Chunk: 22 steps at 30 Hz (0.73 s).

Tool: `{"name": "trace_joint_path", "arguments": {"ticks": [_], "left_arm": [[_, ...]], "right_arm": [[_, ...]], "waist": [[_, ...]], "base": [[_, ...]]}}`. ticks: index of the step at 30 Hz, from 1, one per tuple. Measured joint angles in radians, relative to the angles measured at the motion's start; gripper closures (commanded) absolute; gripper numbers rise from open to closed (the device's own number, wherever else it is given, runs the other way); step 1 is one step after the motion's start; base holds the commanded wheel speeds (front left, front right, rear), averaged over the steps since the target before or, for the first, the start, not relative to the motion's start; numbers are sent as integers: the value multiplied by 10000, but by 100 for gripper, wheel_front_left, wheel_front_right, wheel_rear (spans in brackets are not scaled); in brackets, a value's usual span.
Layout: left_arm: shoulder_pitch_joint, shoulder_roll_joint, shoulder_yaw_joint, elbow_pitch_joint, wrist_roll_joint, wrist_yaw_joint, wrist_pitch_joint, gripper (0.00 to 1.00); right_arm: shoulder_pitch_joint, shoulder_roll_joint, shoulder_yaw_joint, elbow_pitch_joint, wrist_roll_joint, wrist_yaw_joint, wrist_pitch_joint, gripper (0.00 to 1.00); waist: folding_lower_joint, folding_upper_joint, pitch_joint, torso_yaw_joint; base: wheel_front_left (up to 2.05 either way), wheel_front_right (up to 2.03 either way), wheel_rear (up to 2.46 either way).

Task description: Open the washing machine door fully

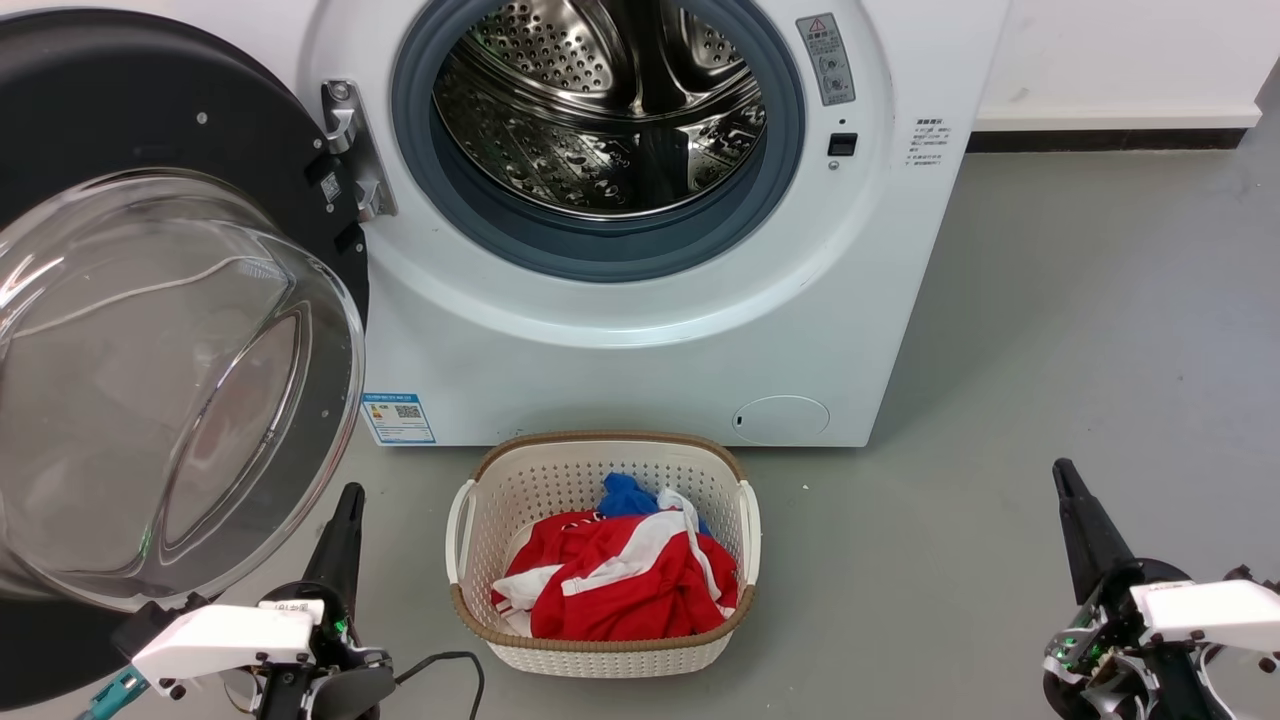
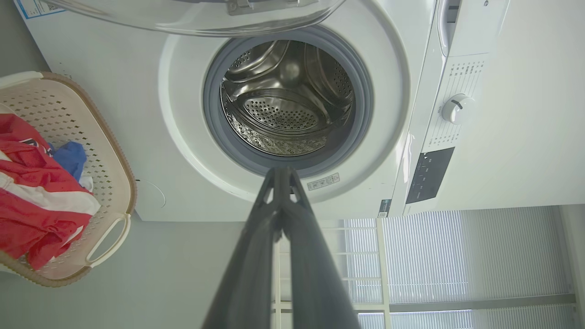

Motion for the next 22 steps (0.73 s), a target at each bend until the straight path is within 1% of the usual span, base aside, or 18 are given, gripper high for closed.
{"name": "trace_joint_path", "arguments": {"ticks": [11,22], "left_arm": [[-111,-102,165,58,-604,-159,132,100],[-124,-105,182,59,-629,-161,142,100]], "right_arm": [[-140,0,-65,50,759,0,79,100],[-143,0,-67,54,775,0,79,100]], "waist": [[0,0,50,35],[0,0,50,35]], "base": [[0,0,0],[0,0,0]]}}
